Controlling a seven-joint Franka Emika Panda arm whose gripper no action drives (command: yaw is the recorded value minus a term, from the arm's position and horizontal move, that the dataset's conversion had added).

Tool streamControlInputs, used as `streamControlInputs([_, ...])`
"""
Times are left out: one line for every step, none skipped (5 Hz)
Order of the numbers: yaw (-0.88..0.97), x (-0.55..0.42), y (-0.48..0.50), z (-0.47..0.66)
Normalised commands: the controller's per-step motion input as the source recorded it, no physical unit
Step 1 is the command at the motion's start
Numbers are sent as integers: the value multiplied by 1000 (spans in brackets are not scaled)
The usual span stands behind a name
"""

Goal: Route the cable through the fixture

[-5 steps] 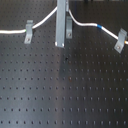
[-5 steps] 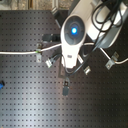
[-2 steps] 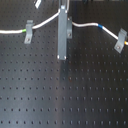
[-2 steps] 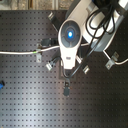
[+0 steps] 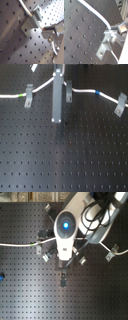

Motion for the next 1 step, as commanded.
streamControlInputs([0,-194,187,460])
